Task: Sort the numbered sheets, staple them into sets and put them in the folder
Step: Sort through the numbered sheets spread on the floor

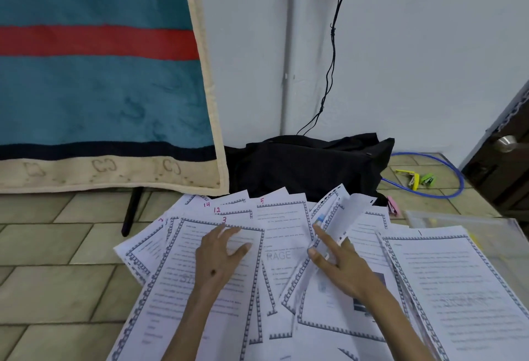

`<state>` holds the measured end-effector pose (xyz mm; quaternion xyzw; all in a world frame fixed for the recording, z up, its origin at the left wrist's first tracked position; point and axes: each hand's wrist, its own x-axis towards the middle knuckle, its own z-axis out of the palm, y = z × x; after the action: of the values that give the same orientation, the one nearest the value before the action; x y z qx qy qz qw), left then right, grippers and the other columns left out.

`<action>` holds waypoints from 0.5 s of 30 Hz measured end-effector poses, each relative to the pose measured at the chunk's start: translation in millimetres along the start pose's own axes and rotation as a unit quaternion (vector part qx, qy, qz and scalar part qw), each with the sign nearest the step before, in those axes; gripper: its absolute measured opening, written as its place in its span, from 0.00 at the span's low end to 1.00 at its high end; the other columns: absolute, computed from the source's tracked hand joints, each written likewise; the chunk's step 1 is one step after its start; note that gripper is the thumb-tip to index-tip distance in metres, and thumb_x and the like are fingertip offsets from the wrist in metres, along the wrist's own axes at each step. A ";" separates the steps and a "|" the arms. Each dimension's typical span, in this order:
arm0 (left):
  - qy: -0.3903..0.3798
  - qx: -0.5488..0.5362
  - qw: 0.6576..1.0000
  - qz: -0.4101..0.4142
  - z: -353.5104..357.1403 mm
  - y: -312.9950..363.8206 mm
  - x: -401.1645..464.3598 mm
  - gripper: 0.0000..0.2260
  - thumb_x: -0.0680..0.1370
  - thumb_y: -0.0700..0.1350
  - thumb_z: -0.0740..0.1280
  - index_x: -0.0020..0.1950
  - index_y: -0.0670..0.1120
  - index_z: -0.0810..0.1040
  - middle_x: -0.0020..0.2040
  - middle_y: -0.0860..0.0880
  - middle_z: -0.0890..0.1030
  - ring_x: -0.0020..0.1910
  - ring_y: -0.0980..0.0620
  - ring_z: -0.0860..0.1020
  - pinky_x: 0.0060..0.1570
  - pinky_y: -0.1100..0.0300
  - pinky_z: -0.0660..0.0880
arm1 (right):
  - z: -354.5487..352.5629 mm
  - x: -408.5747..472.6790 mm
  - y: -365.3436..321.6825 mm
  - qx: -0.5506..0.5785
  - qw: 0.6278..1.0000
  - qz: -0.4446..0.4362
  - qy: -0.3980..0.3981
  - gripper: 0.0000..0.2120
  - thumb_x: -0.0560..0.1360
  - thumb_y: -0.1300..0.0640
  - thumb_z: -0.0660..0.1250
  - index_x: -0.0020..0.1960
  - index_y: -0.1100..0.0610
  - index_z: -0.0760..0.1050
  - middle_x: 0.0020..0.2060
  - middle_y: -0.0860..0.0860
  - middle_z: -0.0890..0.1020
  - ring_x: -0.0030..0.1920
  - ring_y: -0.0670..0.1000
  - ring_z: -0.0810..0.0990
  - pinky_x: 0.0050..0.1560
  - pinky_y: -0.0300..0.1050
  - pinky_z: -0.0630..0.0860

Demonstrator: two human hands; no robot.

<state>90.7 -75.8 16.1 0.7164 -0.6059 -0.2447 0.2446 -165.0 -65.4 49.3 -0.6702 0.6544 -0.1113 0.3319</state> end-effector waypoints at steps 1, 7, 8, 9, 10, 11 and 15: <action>-0.036 0.052 0.998 -0.006 -0.1 -3.5 -0.2 0.43 0.62 0.78 0.54 0.71 0.56 0.65 0.76 0.48 0.58 0.75 0.47 0.55 0.71 0.48 0.55 | 3.0 1.3 -3.4 -0.040 0.999 0.006 -0.002 0.35 0.60 0.19 0.42 0.67 0.23 0.42 0.75 0.60 0.54 0.73 0.59 0.61 0.71 0.64 0.58; -0.079 0.141 0.985 -0.059 -3.8 -24.9 -2.6 0.39 0.72 0.70 0.56 0.77 0.55 0.47 0.77 0.45 0.39 0.76 0.43 0.39 0.73 0.44 0.41 | 24.4 3.8 -26.8 -0.157 0.987 -0.022 0.036 0.40 0.66 0.25 0.48 0.69 0.32 0.28 0.72 0.55 0.26 0.75 0.68 0.42 0.68 0.72 0.54; -0.070 0.141 0.985 -0.068 -7.0 -30.1 -2.5 0.39 0.73 0.68 0.57 0.77 0.53 0.46 0.77 0.44 0.39 0.76 0.43 0.39 0.73 0.45 0.41 | 29.0 3.5 -26.6 -0.166 0.985 -0.021 0.031 0.40 0.64 0.24 0.45 0.69 0.32 0.28 0.72 0.55 0.26 0.75 0.68 0.43 0.68 0.71 0.55; -0.064 0.143 0.985 -0.076 -10.3 -34.4 -2.4 0.38 0.74 0.67 0.57 0.77 0.52 0.46 0.77 0.44 0.39 0.76 0.43 0.39 0.73 0.46 0.40 | 32.7 3.0 -25.8 -0.181 0.983 -0.014 0.017 0.41 0.62 0.24 0.40 0.70 0.33 0.30 0.73 0.55 0.28 0.75 0.68 0.43 0.67 0.71 0.56; -0.055 0.144 0.985 -0.082 -12.4 -38.1 -2.3 0.37 0.75 0.66 0.57 0.77 0.51 0.46 0.77 0.43 0.40 0.76 0.43 0.39 0.73 0.46 0.40 | 35.3 2.5 -25.0 -0.201 0.980 0.003 -0.003 0.42 0.60 0.24 0.35 0.73 0.34 0.34 0.75 0.55 0.31 0.75 0.68 0.44 0.68 0.72 0.56; -0.043 0.147 0.985 -0.083 -13.6 -40.3 -2.8 0.36 0.76 0.64 0.56 0.77 0.51 0.46 0.77 0.43 0.40 0.76 0.43 0.39 0.73 0.46 0.40 | 36.7 2.0 -25.2 -0.226 0.974 0.023 -0.021 0.44 0.60 0.25 0.33 0.74 0.36 0.40 0.76 0.55 0.35 0.75 0.68 0.44 0.68 0.72 0.54; 0.004 0.138 0.990 -0.018 -4.6 -31.2 -5.6 0.27 0.80 0.56 0.54 0.77 0.53 0.49 0.78 0.46 0.41 0.76 0.46 0.39 0.74 0.45 0.40 | 48.3 5.0 -39.1 -0.226 0.973 0.001 0.039 0.27 0.78 0.39 0.49 0.73 0.47 0.60 0.77 0.55 0.50 0.76 0.60 0.49 0.72 0.63 0.52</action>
<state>116.2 -65.4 -0.2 0.7553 -0.6196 -0.1599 0.1414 -104.8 -58.8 34.5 -0.7223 0.6758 0.0140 0.1462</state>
